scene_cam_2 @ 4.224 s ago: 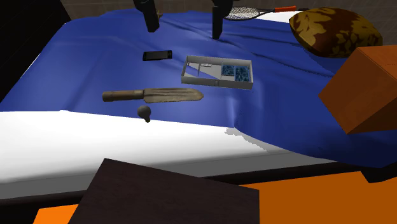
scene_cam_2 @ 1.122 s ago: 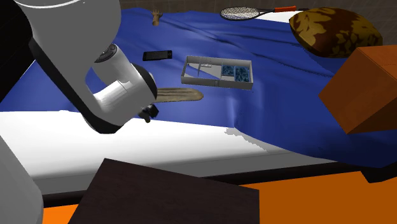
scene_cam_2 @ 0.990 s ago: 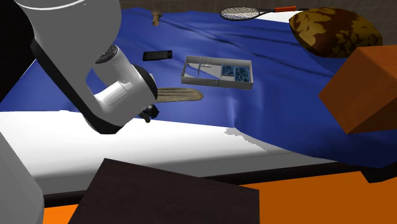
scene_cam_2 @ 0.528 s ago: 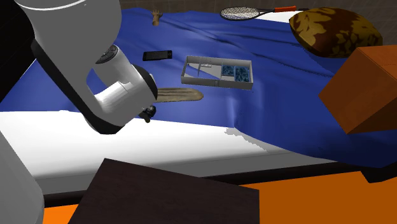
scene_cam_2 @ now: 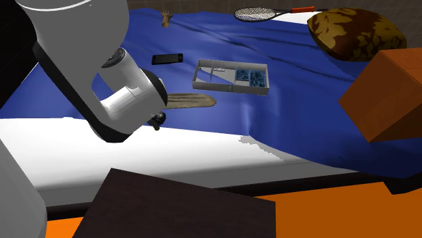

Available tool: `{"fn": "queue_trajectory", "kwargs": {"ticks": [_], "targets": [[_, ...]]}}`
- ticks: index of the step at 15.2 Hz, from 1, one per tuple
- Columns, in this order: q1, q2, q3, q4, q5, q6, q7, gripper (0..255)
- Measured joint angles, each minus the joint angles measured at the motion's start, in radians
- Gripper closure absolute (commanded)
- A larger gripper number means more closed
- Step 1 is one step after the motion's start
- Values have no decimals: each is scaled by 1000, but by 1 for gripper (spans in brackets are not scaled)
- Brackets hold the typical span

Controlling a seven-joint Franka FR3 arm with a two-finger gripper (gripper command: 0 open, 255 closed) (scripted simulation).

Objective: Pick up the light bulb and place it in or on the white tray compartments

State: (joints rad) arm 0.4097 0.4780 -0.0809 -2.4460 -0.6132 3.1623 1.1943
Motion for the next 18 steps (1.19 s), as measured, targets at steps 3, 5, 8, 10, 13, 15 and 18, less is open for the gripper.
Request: {"fn": "queue_trajectory", "kwargs": {"ticks": [3,5,8,10,13,15,18], "targets": [[-31,-39,34,-15,8,-28,-14,255],[-65,-66,70,-20,22,-55,-32,255],[-106,-112,113,-40,42,-83,-58,255],[-146,-145,158,-47,70,-114,-88,255],[-190,-194,212,-64,112,-149,-125,255],[-220,-224,248,-72,148,-173,-157,255],[-255,-271,299,-83,206,-210,-202,255]]}}
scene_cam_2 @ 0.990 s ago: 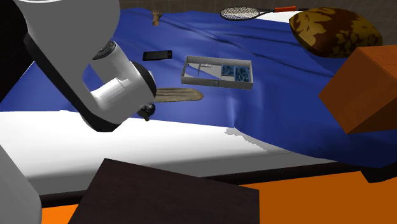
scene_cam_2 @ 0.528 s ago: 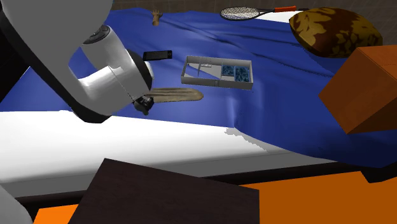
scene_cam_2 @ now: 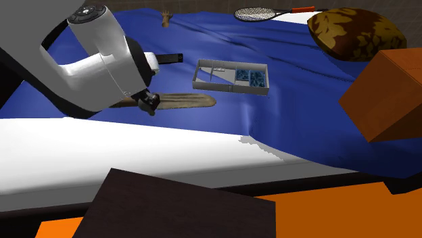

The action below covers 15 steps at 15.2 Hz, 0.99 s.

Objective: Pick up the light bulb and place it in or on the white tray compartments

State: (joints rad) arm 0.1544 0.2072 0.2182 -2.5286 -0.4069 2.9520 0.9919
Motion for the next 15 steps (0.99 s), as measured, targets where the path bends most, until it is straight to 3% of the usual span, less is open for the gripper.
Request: {"fn": "queue_trajectory", "kwargs": {"ticks": [7,15], "targets": [[-69,-60,64,13,128,-69,-132,255],[-196,55,54,213,211,-151,-362,255]]}}
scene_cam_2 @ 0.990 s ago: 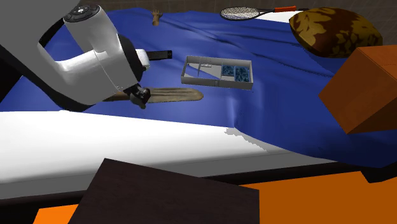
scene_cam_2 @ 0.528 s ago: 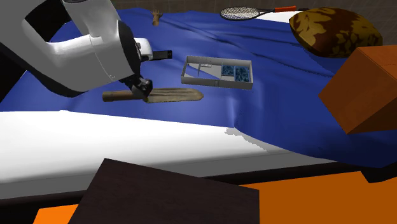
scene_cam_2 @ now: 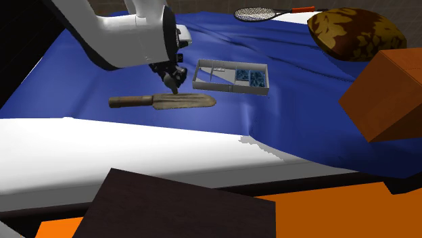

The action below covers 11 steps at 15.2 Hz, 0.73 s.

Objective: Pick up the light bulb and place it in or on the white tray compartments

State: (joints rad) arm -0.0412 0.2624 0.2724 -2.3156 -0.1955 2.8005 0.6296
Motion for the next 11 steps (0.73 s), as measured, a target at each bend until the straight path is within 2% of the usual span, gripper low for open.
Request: {"fn": "queue_trajectory", "kwargs": {"ticks": [6,11], "targets": [[-81,128,-10,213,27,-88,-136,255],[-125,247,-19,416,37,-176,-220,255]]}}
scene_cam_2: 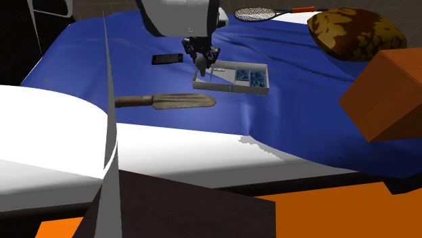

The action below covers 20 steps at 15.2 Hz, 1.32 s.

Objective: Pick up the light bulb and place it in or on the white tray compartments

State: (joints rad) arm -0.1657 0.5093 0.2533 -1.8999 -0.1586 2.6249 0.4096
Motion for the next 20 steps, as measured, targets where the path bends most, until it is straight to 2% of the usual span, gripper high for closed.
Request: {"fn": "queue_trajectory", "kwargs": {"ticks": [5,9,12,14,16,20], "targets": [[-28,131,-8,238,7,-110,-71,255],[-41,262,-15,471,11,-214,-126,255],[-43,384,-21,697,14,-319,-169,255],[-32,512,-27,931,16,-422,-201,255],[-29,554,-30,992,16,-443,-209,255],[-25,596,-32,1023,14,-431,-213,255]]}}
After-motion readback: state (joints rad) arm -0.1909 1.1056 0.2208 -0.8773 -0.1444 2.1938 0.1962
